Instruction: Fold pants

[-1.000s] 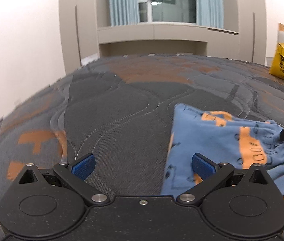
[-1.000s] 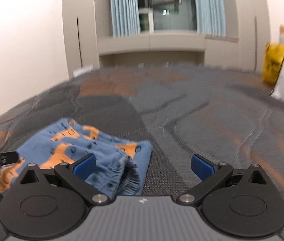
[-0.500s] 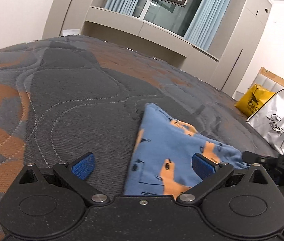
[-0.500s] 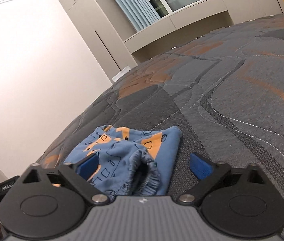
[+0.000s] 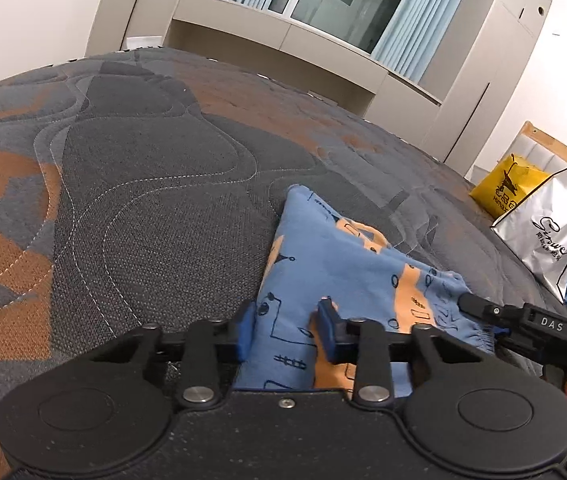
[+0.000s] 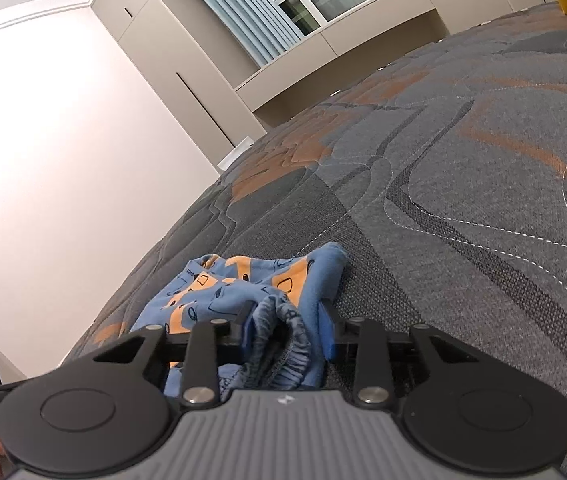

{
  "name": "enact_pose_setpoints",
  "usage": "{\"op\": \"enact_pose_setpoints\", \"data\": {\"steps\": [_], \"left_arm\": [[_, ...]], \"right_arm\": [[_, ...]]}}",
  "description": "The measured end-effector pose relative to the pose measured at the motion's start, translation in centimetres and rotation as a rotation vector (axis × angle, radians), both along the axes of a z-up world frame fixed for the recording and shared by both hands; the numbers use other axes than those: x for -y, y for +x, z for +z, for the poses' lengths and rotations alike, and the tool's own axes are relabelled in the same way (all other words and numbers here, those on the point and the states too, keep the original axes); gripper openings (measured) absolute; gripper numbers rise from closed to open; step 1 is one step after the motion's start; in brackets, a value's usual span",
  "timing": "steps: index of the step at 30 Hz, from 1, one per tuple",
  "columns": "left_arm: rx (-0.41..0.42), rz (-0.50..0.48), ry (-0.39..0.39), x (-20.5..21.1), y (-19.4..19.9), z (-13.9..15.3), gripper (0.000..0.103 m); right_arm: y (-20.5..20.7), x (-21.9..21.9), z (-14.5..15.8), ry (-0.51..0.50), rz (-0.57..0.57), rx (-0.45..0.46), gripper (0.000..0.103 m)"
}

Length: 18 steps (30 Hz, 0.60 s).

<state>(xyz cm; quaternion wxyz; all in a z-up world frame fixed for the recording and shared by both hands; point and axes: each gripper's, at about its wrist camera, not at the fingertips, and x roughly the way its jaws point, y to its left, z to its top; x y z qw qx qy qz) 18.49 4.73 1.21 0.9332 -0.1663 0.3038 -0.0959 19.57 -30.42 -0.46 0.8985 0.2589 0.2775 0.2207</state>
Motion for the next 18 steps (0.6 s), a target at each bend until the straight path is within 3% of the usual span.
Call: {"op": "enact_pose_setpoints", "data": {"steps": [12,16,18], "left_arm": [[0.01,0.021,0.037,0.8,-0.2,0.4,0.024],[0.03,0.022,0.044,0.9,-0.3,0.8,0.009],[0.053,0.014,0.051,0.9,-0.1,1.5,0.006]], "right_arm": [[-0.2,-0.6,0.0,-0.027,-0.01,0.013,0.03],[-0.5,-1.2,0.5,-0.073,-0.011,0.041,0.023],[-0.6,-1.8,1.2,-0.115,-0.012,0.065,0.02]]}}
